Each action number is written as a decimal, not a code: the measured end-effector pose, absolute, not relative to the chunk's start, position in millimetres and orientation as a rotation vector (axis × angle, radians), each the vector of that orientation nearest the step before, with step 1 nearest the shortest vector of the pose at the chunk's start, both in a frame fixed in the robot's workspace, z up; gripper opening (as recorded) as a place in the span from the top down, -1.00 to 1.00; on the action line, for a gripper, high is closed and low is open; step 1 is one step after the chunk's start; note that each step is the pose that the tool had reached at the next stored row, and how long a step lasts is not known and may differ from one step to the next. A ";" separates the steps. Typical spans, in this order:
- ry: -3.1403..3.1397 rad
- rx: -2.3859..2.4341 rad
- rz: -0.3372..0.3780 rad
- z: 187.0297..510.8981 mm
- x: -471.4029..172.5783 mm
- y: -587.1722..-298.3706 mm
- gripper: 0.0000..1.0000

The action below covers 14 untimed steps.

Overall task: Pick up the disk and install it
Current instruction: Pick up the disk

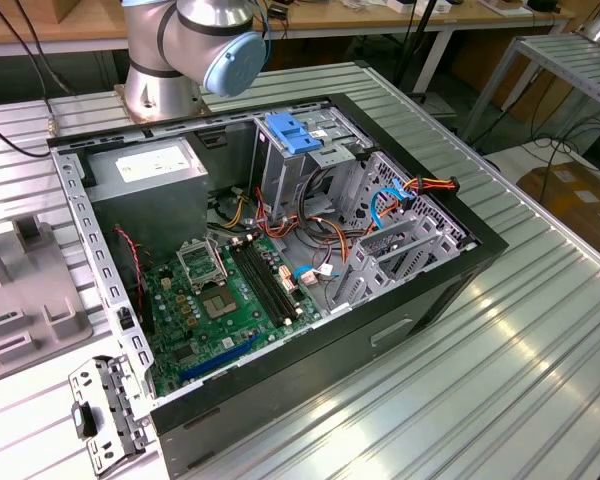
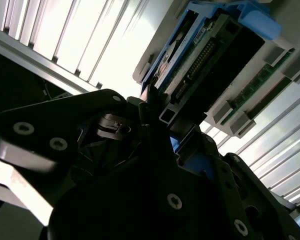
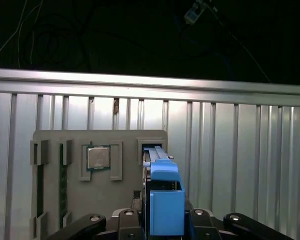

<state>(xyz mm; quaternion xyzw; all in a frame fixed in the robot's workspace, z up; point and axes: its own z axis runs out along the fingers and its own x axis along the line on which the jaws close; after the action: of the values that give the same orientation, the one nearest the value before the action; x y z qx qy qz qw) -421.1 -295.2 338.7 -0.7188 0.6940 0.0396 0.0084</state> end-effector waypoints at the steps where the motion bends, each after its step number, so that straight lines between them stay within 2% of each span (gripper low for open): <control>1: 2.169 -2.246 0.124 339.9 -421.1 -295.2 0.26; 14: 2.169 -2.246 0.124 345.7 -421.1 -295.2 0.26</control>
<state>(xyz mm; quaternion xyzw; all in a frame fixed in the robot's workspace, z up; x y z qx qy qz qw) -421.1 -295.2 345.7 -0.7188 0.6940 0.0396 0.0085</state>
